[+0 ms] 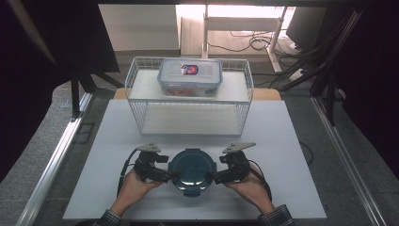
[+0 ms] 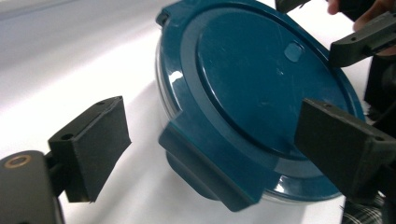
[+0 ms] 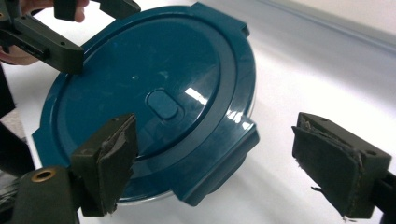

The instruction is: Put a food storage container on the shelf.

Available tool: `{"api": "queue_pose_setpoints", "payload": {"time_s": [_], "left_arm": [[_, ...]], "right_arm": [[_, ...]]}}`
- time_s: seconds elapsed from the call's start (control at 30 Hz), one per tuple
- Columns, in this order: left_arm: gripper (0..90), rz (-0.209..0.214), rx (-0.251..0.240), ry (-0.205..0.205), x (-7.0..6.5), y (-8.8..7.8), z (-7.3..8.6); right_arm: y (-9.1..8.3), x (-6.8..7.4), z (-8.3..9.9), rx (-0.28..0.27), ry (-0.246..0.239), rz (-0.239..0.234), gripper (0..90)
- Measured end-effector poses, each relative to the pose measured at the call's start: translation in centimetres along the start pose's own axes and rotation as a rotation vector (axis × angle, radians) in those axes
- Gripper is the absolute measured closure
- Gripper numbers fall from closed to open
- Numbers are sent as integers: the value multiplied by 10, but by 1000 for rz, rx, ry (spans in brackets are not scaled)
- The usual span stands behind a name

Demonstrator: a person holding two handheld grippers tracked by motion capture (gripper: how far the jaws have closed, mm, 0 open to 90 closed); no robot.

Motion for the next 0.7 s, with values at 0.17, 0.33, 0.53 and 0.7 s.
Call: {"api": "queue_pose_setpoints", "payload": {"time_s": [0.17,0.33,0.53,0.7], "left_arm": [[106,53,21,-17,-2,2,5],[120,99,69,-14,-7,3,11],[187,121,79,-52,0,0,13],[248,133,75,-74,2,-6,16]], "right_arm": [[3,-2,4,7,45,-49,138],[7,-6,8,24,112,-132,133],[11,-2,10,59,118,-163,156],[6,-4,10,48,146,-188,237]]}}
Point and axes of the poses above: each handheld gripper's, and its own axes: y roughly forward along the jaws, z roughly out of its underside, x roughly to its left, the point moved 3 cm from there along y, roughly forward along the jaws, and after that the axes turned 15 degrees about -z, right-handed, at the moved point
